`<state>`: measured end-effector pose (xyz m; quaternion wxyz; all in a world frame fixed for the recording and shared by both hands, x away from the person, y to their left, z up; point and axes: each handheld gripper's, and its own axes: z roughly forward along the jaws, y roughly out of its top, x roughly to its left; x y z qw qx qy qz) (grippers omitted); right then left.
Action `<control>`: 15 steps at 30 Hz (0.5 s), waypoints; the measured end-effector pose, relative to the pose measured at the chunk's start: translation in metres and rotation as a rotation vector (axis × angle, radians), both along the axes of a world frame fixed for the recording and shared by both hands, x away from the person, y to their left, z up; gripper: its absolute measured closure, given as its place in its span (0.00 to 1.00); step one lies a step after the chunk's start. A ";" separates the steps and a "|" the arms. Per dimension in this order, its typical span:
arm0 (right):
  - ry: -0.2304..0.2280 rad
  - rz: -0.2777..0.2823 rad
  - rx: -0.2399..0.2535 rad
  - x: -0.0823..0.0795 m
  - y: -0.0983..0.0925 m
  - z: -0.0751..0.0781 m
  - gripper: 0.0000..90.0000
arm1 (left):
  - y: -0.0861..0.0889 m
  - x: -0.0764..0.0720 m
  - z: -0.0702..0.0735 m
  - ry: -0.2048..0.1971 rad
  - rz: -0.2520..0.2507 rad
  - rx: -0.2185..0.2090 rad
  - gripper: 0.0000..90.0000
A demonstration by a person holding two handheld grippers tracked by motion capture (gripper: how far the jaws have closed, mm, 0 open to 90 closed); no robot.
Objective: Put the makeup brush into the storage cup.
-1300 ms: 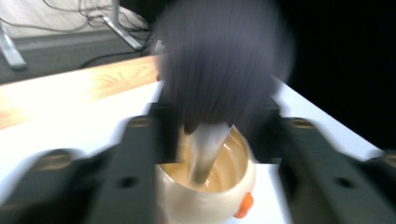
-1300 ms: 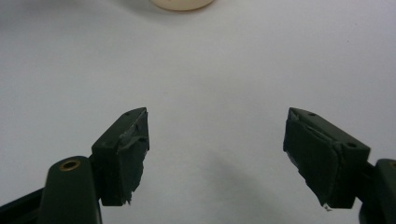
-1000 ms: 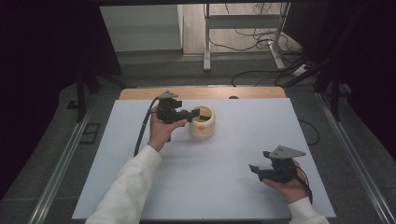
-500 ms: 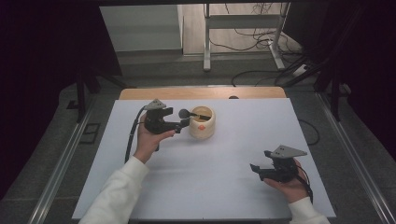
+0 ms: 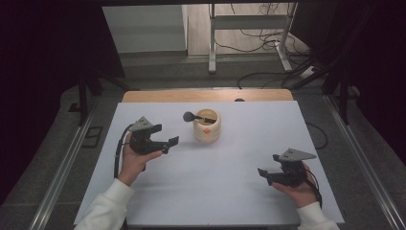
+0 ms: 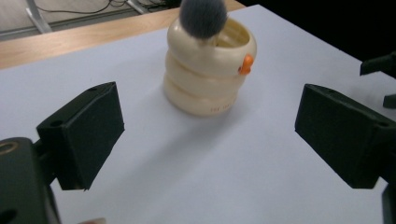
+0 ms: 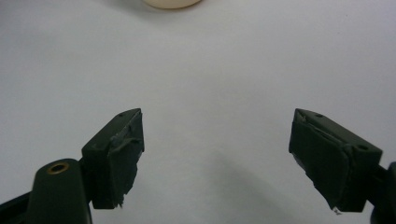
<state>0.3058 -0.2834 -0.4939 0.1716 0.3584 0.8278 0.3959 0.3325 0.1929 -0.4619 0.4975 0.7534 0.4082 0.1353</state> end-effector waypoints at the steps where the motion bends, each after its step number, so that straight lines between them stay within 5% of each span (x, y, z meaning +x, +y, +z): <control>1: -0.001 -0.001 0.000 0.000 0.000 0.000 0.21 | 0.002 -0.003 -0.002 0.003 0.002 0.008 0.10; 15: 0.002 -0.006 -0.006 0.001 0.000 -0.001 0.21 | 0.020 -0.039 -0.032 0.043 0.010 0.100 0.12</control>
